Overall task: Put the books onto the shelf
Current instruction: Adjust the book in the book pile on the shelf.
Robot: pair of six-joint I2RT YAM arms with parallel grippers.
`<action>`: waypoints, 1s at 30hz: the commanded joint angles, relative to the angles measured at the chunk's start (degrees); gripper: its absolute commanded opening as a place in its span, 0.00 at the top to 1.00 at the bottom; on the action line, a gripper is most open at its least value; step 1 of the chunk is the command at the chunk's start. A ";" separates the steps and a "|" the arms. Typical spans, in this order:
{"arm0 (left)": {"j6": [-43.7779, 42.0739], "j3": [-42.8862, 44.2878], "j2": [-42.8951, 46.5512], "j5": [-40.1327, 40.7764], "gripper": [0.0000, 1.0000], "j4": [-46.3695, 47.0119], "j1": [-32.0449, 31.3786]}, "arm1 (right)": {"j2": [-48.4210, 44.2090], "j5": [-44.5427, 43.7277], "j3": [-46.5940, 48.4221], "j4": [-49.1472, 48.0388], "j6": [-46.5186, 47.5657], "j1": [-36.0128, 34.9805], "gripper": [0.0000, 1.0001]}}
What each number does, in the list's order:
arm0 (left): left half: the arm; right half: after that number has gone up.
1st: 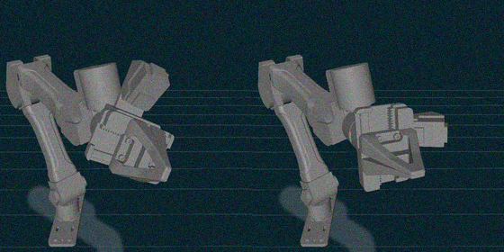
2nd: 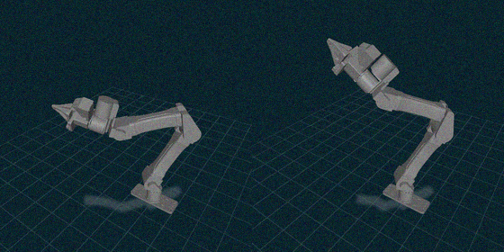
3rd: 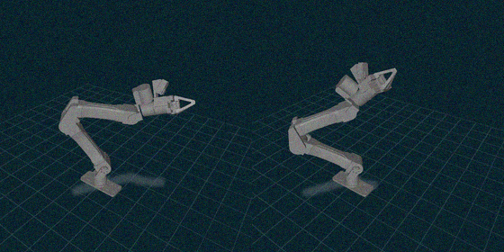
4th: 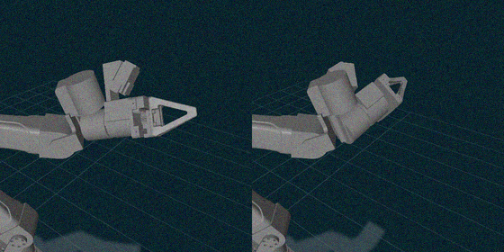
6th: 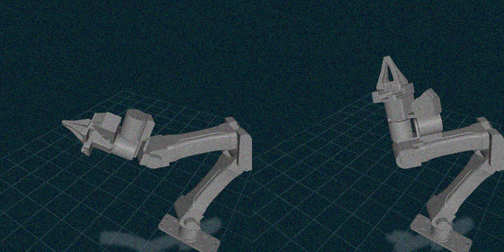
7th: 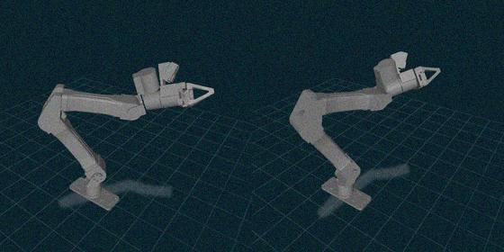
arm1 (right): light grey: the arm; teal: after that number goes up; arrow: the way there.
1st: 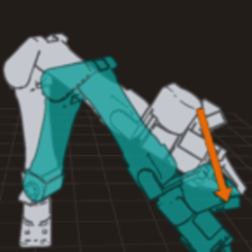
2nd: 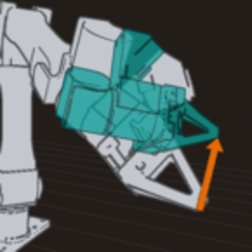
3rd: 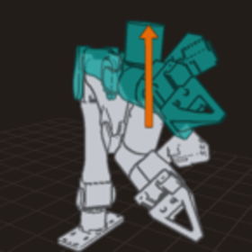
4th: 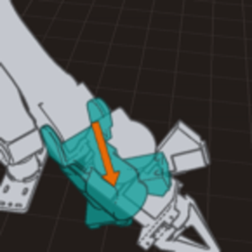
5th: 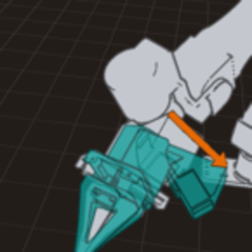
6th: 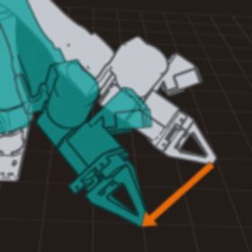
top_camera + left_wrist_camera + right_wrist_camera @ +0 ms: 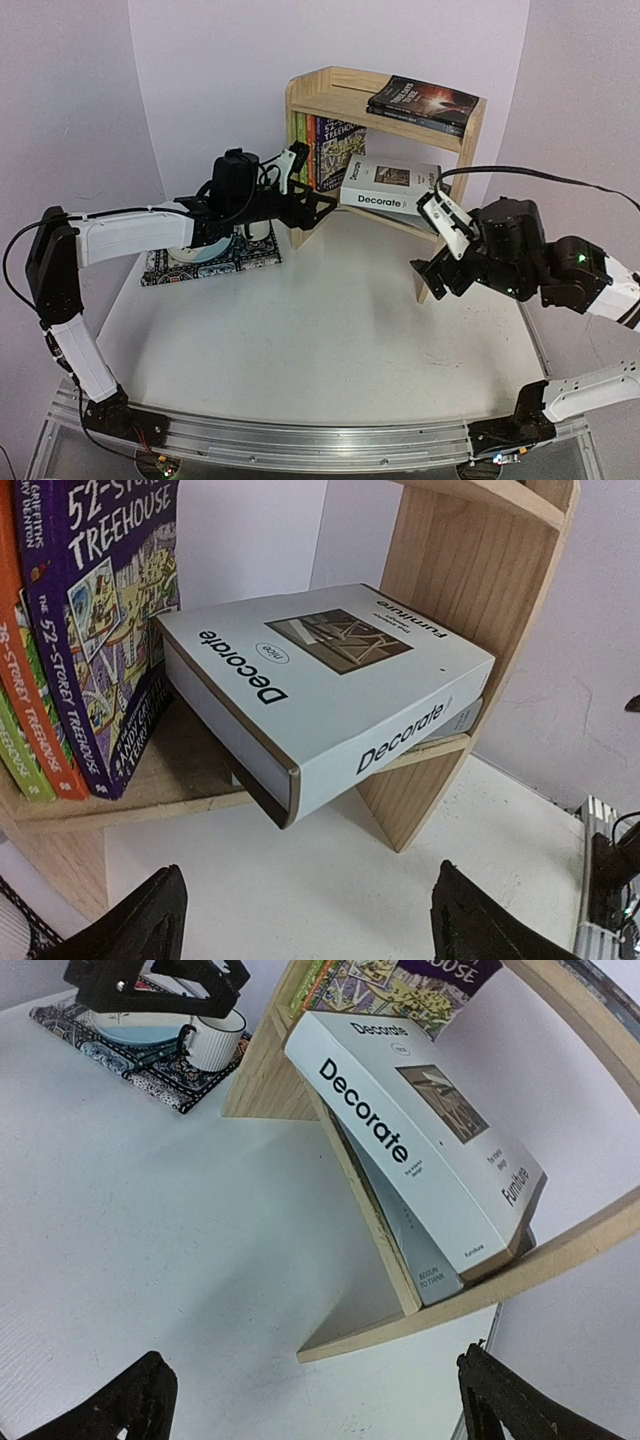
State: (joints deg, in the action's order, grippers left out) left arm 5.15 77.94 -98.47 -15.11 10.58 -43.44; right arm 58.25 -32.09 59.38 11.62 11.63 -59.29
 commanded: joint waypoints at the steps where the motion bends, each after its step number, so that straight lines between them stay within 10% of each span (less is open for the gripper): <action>1: -6.26 4.83 -2.87 -5.76 0.22 4.97 0.46 | -7.13 -1.19 -1.53 -2.00 -5.10 0.13 0.02; 18: -8.53 12.67 -10.76 -6.17 0.66 5.51 1.20 | -12.43 -1.15 -4.58 -2.12 -7.18 0.14 0.02; 30: -11.94 16.68 -14.34 -7.41 0.77 5.51 1.58 | -13.09 -0.45 -3.88 -1.97 -7.36 0.09 0.02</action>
State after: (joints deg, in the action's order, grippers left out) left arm -3.64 90.88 -111.66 -20.94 13.63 -42.30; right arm 45.73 -32.36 54.74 10.74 5.40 -59.18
